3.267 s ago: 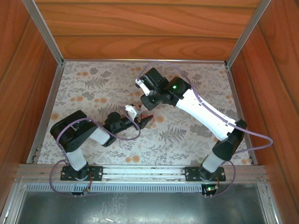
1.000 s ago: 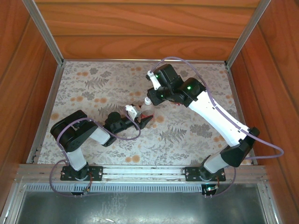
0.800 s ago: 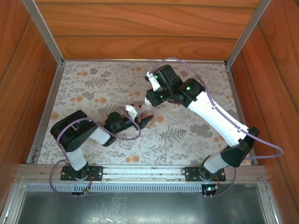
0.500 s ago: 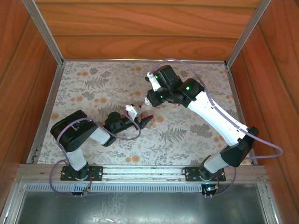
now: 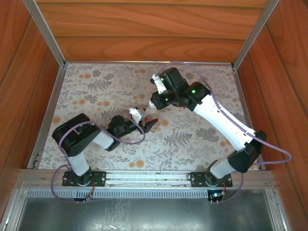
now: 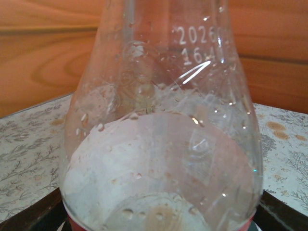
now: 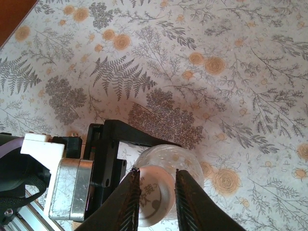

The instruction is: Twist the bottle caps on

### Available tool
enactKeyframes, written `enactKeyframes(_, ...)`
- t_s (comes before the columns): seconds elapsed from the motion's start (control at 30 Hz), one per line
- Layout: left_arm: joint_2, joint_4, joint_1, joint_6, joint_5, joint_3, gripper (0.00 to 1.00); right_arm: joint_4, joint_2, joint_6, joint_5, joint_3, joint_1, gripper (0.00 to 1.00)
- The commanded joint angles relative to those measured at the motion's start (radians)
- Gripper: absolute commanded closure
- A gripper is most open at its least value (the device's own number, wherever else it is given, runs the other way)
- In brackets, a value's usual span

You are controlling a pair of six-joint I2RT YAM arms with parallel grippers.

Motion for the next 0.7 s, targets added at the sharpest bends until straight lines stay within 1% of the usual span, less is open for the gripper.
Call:
enactKeyframes(0.0, 0.035, -0.106, -0.007, -0.021, 0.016, -0.011, 0.29, -0.031, -0.016, 0.017, -0.021, -0.036, -0.012, 0.76)
enactKeyframes(0.33, 0.045, -0.107, -0.007, -0.038, 0.005, -0.007, 0.3, -0.02, -0.07, 0.058, -0.056, -0.094, -0.016, 0.82)
enactKeyframes(0.47, 0.046, -0.106, -0.007, -0.04, 0.004, -0.004, 0.3, -0.018, -0.078, 0.069, -0.083, -0.106, -0.016, 0.82)
enactKeyframes(0.67, 0.05, -0.106, -0.007, -0.041, 0.006, -0.002, 0.3, -0.007, -0.11, 0.083, -0.085, -0.122, -0.016, 0.82)
